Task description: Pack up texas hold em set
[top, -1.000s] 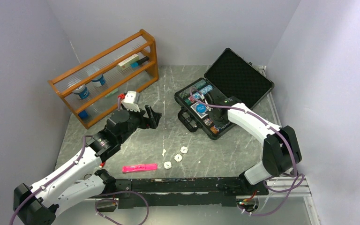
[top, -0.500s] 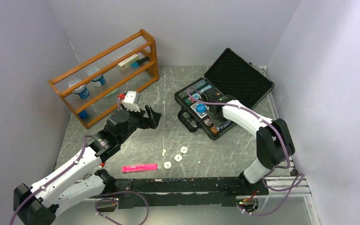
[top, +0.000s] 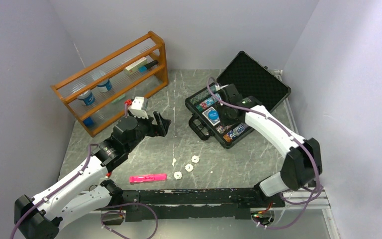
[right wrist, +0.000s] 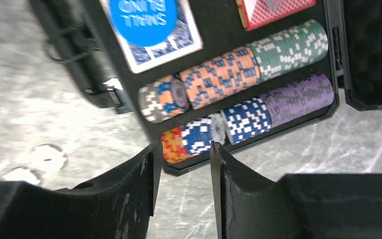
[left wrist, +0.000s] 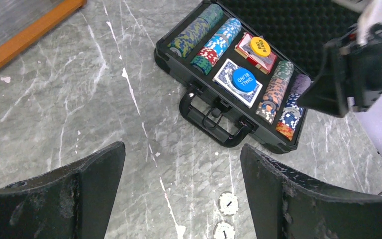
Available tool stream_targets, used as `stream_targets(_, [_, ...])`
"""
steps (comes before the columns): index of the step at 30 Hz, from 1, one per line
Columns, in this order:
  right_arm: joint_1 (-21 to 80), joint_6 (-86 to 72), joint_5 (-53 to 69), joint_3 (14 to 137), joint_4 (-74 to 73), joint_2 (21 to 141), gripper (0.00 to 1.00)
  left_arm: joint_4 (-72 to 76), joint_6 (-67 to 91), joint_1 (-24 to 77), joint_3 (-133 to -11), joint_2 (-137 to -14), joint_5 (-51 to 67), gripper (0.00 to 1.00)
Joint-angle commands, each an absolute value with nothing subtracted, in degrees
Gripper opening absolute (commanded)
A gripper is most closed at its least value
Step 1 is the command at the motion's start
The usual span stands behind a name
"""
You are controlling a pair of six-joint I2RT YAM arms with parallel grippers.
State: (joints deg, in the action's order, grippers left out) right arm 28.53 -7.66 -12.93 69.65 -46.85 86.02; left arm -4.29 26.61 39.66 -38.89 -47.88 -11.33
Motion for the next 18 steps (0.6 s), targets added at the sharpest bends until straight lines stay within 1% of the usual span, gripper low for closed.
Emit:
stream_targets(1, [28.81, -11.79, -5.57, 71.76, -43.53, 79.95, 0.45, -4.64, 26.06, 39.46, -40.64, -47.83, -13.03, 0.91])
stream_targets(6, [30.74, -20.66, 2.71, 67.9, -37.69, 77.03, 0.45, -6.96, 26.98, 39.43, -41.41, -47.48, -15.21, 0.91])
stream_targets(9, [33.84, -27.24, 4.67, 64.57, -33.86, 76.87, 0.48, -8.73, 27.92, 39.35, -41.7, -47.13, -17.34, 0.91])
stream_targets(14, [45.53, -35.86, -3.01, 60.46, -29.0, 78.68, 0.5, -11.25, 29.61, 39.38, -42.05, -45.92, -19.25, 0.9])
stream_targets(18, [49.87, -43.86, -9.63, 61.22, -33.37, 84.72, 0.5, -12.57, 30.85, 39.38, -41.4, -44.31, -19.76, 0.9])
